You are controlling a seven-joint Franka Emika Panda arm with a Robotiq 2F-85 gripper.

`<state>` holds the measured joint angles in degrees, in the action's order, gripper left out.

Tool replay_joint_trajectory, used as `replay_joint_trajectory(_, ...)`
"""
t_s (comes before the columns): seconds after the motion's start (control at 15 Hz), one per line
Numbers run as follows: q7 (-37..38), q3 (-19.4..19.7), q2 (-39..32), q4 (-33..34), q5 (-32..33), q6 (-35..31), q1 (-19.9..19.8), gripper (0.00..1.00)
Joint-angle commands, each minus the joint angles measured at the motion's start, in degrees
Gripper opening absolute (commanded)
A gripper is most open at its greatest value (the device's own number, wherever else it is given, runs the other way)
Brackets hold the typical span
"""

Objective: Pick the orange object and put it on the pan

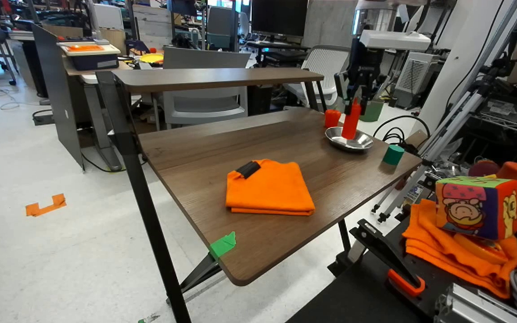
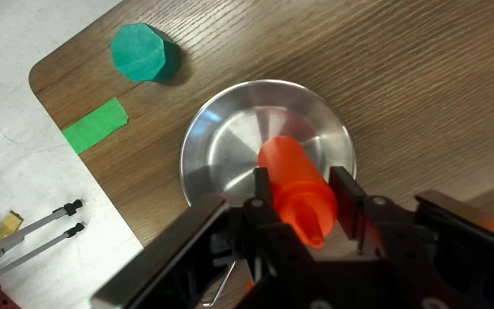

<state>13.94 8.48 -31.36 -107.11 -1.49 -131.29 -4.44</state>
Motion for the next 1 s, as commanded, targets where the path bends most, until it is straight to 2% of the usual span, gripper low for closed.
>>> replay_joint_trajectory(0.0, 1.69, 0.6, -1.32, -0.28, 0.17, -3.1, -0.03, 0.13)
replay_joint_trajectory(0.33, 3.08, 1.26, -3.16, -0.28, 0.42, -4.24, 0.21, 0.13)
replay_joint_trajectory(0.4, 3.39, 1.51, -2.81, -0.73, 0.64, -4.18, 0.37, 0.63)
replay_joint_trajectory(0.47, 2.85, 1.35, -1.85, -1.47, 0.53, -4.02, 0.19, 0.65)
replay_joint_trajectory(0.8, -1.34, 0.34, 5.61, -7.67, -0.01, -4.93, -0.56, 0.98)
replay_joint_trajectory(0.93, -4.08, -0.51, 11.5, -11.33, -1.05, -4.2, -1.05, 1.0)
